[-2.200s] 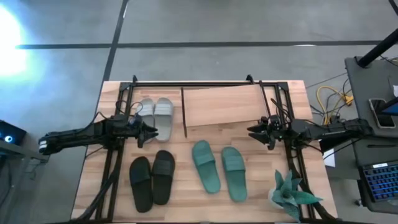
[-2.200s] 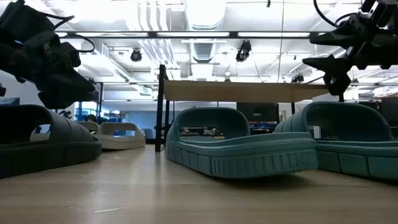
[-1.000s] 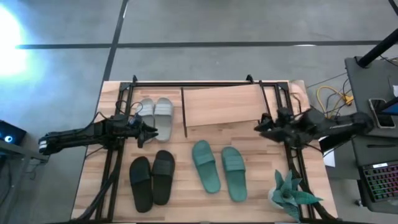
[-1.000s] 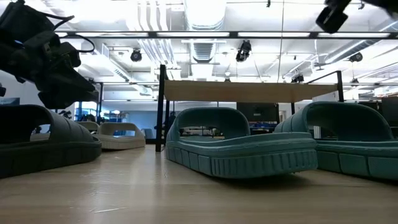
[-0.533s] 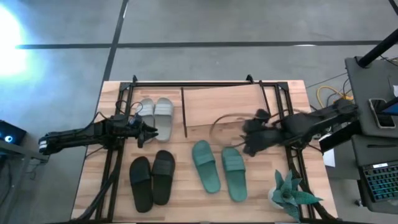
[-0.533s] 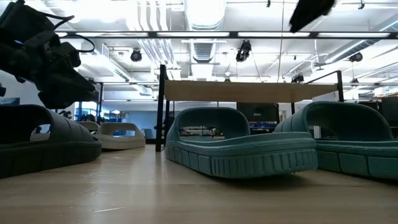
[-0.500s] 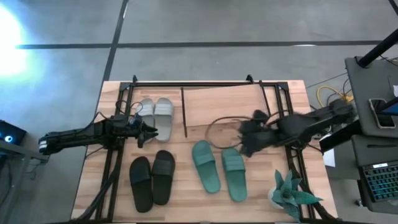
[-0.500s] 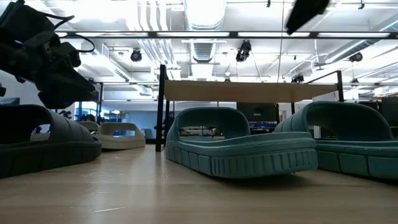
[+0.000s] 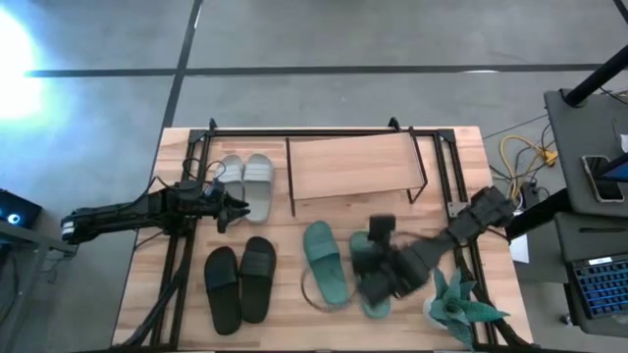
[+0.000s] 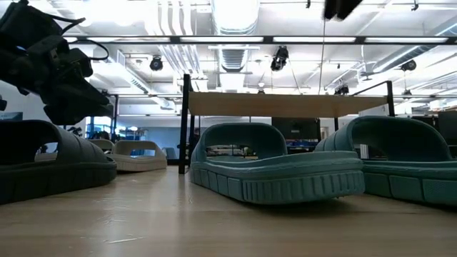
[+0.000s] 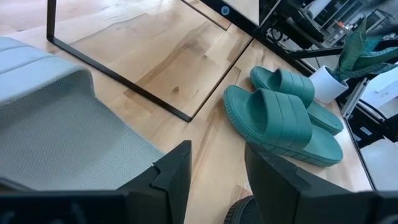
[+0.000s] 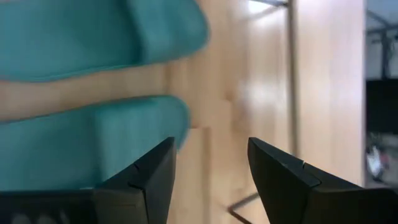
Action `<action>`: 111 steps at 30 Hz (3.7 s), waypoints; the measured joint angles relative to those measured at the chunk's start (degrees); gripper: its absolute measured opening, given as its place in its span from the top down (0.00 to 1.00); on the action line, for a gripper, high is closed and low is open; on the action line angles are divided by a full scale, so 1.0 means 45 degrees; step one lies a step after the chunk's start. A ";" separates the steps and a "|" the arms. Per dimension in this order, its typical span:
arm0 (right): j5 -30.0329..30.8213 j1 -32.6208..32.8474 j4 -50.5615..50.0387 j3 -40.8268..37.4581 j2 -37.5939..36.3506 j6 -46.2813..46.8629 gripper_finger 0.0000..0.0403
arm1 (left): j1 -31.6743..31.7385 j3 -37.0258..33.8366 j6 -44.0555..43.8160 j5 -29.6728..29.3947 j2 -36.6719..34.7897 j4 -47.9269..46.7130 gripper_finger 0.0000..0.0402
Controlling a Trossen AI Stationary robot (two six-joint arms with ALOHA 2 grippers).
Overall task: Pick and place slides into the shelf
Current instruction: Put the right green slide on the shelf
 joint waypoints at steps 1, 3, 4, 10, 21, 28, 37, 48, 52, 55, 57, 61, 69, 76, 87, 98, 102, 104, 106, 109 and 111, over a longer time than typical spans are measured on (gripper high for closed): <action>-0.0029 0.0266 0.0102 -0.0181 0.0015 0.0094 0.52 | 0.0001 0.0000 0.0000 0.0005 -0.0001 0.0009 0.67; -0.0329 0.0794 -0.0104 -0.0625 0.0083 0.0478 0.52 | 0.0001 0.0000 0.0003 0.0005 -0.0010 0.0016 0.67; -0.0372 0.1039 -0.0112 -0.0892 0.0140 0.0710 0.52 | -0.0002 0.0000 0.0000 0.0000 0.0005 0.0021 0.67; -0.0343 0.1673 0.1728 -0.1821 0.0265 0.2319 0.52 | 0.0001 0.0000 0.0000 0.0005 -0.0011 0.0030 0.67; -0.0390 0.1570 0.3584 -0.3667 0.1460 0.2426 0.52 | -0.0003 -0.0005 0.0000 0.0005 -0.0006 0.0040 0.67; 0.0800 0.1485 0.3326 -0.3773 0.2227 0.2734 0.52 | -0.0003 -0.0005 0.0000 0.0004 -0.0016 0.0044 0.67; 0.1556 0.0893 0.3611 -0.4595 0.2424 0.3454 0.52 | 0.0001 -0.0005 0.0000 0.0005 -0.0016 0.0040 0.67; 0.1430 -0.0299 0.4065 -0.5565 0.2409 0.3962 0.53 | 0.0001 -0.0005 0.0000 0.0005 -0.0011 0.0045 0.67; 0.1426 -0.0650 0.4585 -0.5709 0.2428 0.3958 0.62 | 0.0001 -0.0005 0.0000 0.0005 -0.0001 0.0040 0.67; 0.1440 -0.0837 0.4923 -0.5793 0.2466 0.3945 0.77 | -0.0003 -0.0005 0.0000 0.0005 0.0003 0.0040 0.67; 0.1469 -0.0941 0.5151 -0.5812 0.2463 0.3950 0.88 | 0.0001 -0.0005 0.0000 0.0005 -0.0001 0.0040 0.67; 0.1808 -0.1022 0.5209 -0.5822 0.2429 0.4018 0.96 | 0.0001 -0.0005 0.0003 0.0005 0.0002 0.0040 0.67; 0.2906 -0.0877 0.3331 -0.4068 0.1450 0.3510 0.97 | 0.0000 -0.0005 0.0000 0.0005 0.0003 0.0040 0.67; 0.3044 -0.0292 0.3030 -0.2270 -0.0337 0.0408 0.98 | 0.0000 -0.0005 0.0000 0.0005 -0.0014 0.0045 0.67; 0.6614 -0.1551 -0.0376 -0.0197 -0.0940 -0.1436 0.98 | -0.0001 -0.0001 0.0000 0.0005 0.0017 0.0042 0.67; 0.4995 -0.5576 0.2623 -0.2395 -0.3000 -0.7020 0.98 | 0.0001 0.0000 0.0000 0.0005 0.0003 0.0045 0.67; 0.2994 -0.6697 0.5703 -0.3722 -0.3710 -0.9849 0.98 | 0.0001 0.0000 0.0000 0.0005 -0.0011 0.0045 0.67; 0.3005 -0.7194 0.5965 -0.4163 -0.3803 -1.0339 0.98 | 0.0000 0.0000 0.0000 0.0005 -0.0016 0.0045 0.67; 0.3034 -0.7668 0.5969 -0.4528 -0.3922 -1.0514 0.98 | 0.0000 0.0000 0.0000 0.0005 -0.0016 0.0045 0.67; 0.2508 -0.8376 0.6144 -0.5013 -0.3978 -1.0748 0.98 | -0.0001 0.0000 0.0000 0.0005 0.0003 0.0045 0.67; 0.2033 -0.8797 0.6978 -0.5312 -0.3949 -1.1147 0.98 | 0.0001 0.0000 0.0000 0.0000 -0.0001 0.0045 0.67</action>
